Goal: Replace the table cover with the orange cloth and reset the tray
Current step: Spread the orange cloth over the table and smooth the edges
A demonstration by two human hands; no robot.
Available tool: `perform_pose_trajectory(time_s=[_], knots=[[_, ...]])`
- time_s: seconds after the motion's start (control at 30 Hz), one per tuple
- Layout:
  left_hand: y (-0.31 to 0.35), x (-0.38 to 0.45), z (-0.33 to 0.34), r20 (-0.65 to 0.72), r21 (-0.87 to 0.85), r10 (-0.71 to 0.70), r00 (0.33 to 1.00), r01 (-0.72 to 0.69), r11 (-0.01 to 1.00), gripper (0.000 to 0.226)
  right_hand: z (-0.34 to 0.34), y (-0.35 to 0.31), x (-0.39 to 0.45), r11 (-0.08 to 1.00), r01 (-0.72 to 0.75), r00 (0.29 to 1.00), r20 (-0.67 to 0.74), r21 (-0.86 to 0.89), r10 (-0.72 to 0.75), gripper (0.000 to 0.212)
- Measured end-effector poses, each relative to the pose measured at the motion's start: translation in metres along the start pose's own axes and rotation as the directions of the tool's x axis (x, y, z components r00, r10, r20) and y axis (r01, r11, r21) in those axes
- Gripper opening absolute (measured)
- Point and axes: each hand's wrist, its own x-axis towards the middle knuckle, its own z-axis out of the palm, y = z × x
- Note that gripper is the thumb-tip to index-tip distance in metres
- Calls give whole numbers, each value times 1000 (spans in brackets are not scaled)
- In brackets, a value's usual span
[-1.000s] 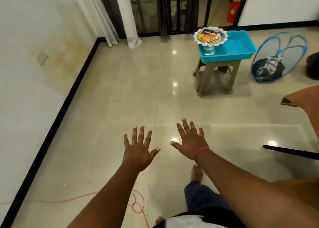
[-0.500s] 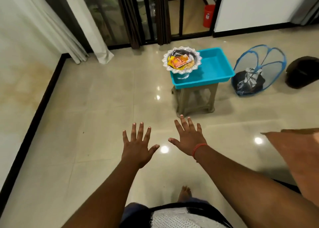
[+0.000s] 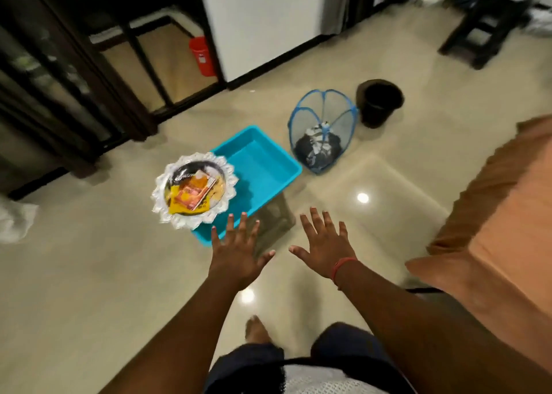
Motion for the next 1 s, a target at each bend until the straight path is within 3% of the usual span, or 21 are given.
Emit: perform_pose_trajectory(time_s=[0.27,0.53,0.67,0.8,0.93,1.0], knots=[[90,179,-66,51,140,352,935,-356,924,92,-45,106,59,920,-345,932,-50,187,360,89],[276,308,-115,102,226,588,802,-595,772,100,-90,286,77,769,-556,802,-39,316,596,89],[375,344,-137,150,220,711,687,-724,654,86,-103,368,45,594,-702,645,-4,393,764,86],[467,369,-151,204,267,821,533,-837,477,87,-104,423,11,379,-787,450,34,487,892,82],[548,386,-154,290,291,889,353,-918,270,89,-94,453,-20,181,-844,282,132,504,950,79],[597,392,-154,337,301,909,244,-943,142,93,-89,466,-34,24,-846,155,202,533,967,79]])
